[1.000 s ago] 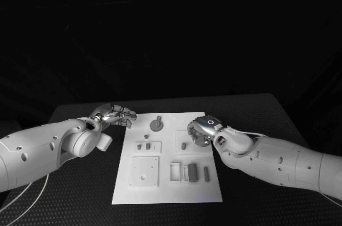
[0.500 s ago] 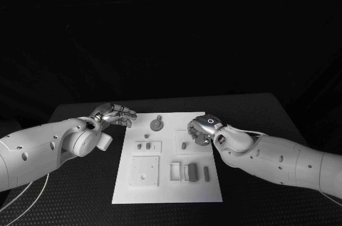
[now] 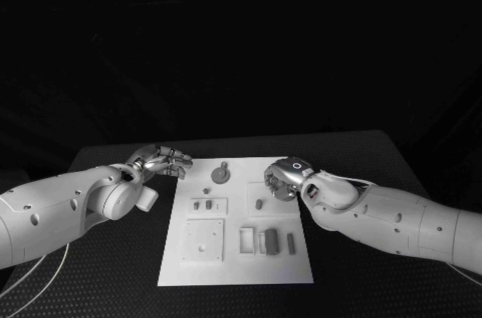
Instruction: Assemble the parts on the task board
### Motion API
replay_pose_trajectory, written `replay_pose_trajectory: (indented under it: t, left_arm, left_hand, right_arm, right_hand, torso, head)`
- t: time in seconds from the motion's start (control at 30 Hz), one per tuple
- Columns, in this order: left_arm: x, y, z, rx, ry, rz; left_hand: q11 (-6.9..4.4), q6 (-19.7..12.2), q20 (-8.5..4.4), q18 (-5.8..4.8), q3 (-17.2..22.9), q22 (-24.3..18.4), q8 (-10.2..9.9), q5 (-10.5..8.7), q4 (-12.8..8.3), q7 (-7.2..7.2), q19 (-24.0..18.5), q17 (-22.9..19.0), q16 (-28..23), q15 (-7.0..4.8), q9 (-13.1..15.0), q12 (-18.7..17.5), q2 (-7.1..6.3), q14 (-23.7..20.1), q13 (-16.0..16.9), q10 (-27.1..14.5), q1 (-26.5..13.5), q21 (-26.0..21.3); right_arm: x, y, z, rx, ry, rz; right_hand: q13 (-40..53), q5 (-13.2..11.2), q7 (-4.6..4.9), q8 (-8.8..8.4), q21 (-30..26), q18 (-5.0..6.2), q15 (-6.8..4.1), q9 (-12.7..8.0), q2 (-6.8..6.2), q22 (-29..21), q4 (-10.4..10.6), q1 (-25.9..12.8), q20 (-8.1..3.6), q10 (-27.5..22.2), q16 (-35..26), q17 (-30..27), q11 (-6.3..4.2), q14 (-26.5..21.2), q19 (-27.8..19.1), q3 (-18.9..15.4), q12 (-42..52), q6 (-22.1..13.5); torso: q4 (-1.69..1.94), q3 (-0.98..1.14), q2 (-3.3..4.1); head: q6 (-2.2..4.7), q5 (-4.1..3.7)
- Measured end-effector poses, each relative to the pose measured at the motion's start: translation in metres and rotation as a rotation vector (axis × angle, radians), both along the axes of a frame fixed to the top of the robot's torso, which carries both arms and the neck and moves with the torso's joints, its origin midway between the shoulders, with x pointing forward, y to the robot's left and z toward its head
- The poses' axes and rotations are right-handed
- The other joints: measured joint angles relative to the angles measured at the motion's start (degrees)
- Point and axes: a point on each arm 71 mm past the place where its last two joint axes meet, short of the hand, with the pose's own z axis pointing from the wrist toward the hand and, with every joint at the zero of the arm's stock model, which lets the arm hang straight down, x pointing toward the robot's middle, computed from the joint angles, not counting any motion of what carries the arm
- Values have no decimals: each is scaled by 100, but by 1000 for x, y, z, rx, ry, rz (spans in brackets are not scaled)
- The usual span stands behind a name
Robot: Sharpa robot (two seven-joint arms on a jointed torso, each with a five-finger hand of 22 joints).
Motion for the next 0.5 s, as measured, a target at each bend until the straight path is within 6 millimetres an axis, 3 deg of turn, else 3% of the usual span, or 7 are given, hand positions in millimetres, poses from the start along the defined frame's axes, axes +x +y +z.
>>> replay_pose_trajectory:
  t: [0.1,0.5]
  left_arm:
    - [0,0,0,0,0,0]
    - [0,0,0,0,0,1]
  left_hand:
    - [0,0,0,-20,0,0,0,0,0,0,0,1,0,0,0,0,0,0,0,0,0,0]
    - [0,-21,0,-25,0,-5,0,0,0,21,0,3,-21,0,0,0,0,0,1,1,0,0]
  right_arm:
    - [1,0,2,4,4,0]
    - [2,-3,15,28,21,-7]
  right_hand:
    - [12,0,0,0,0,0,0,1,-22,0,0,-22,0,50,0,0,-50,0,0,0,-1,0]
    - [7,-5,0,0,0,0,0,1,-20,0,0,-20,0,49,0,-1,-50,0,0,-1,-8,0]
  torso:
    - [0,0,1]
    - [-1,-2,1]
  head:
    - [0,0]
    - [-4,6]
